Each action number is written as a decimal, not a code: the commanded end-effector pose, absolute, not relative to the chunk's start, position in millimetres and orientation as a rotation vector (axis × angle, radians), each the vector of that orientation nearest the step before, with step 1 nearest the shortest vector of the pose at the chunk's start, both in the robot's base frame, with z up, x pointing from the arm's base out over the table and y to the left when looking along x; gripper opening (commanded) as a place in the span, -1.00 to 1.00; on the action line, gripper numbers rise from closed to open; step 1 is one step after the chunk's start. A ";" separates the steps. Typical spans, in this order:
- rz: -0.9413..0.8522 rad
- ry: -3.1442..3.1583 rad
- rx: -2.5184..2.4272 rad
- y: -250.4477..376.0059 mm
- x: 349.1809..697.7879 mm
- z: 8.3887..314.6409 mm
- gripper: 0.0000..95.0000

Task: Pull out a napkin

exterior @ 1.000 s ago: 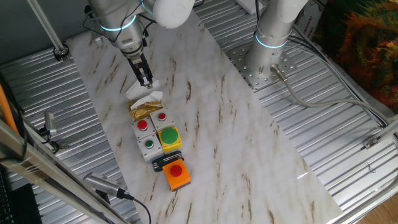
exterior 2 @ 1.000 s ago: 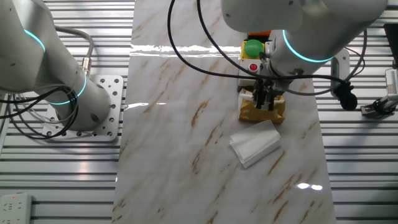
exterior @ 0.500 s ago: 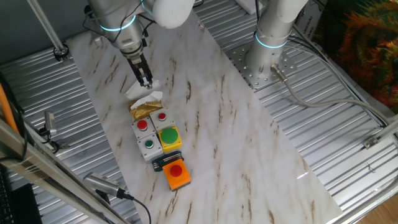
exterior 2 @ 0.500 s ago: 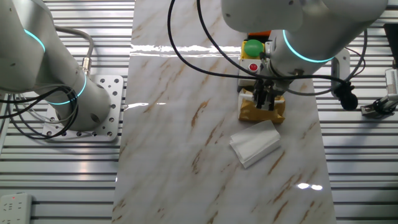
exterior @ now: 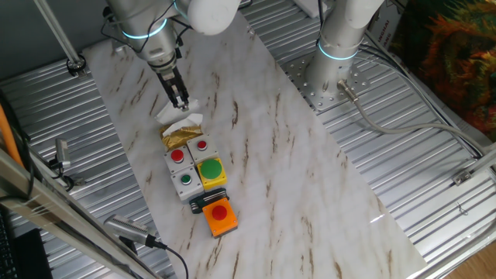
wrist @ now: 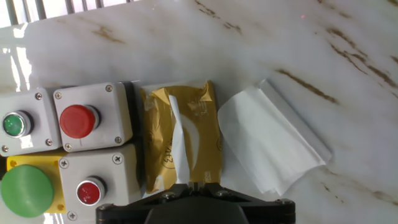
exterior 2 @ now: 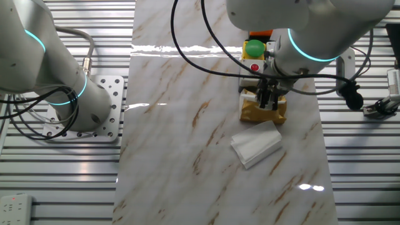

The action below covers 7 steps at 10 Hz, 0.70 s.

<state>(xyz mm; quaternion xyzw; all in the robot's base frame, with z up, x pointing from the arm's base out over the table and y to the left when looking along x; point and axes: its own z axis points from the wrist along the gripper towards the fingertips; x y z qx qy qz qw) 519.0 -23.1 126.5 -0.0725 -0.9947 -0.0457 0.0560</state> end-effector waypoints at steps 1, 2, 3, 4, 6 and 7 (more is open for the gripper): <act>-0.126 -3.020 -0.241 -17.0 521.3 124.5 -1.00; -0.116 -3.019 -0.265 -9.6 522.7 122.3 -1.00; -0.111 -3.023 -0.275 -2.1 523.8 119.6 -1.00; -0.103 -3.021 -0.289 4.5 525.2 119.5 -1.00; -0.102 -3.018 -0.294 5.5 525.6 120.3 -1.00; -0.104 -3.015 -0.298 6.7 525.8 119.8 -1.00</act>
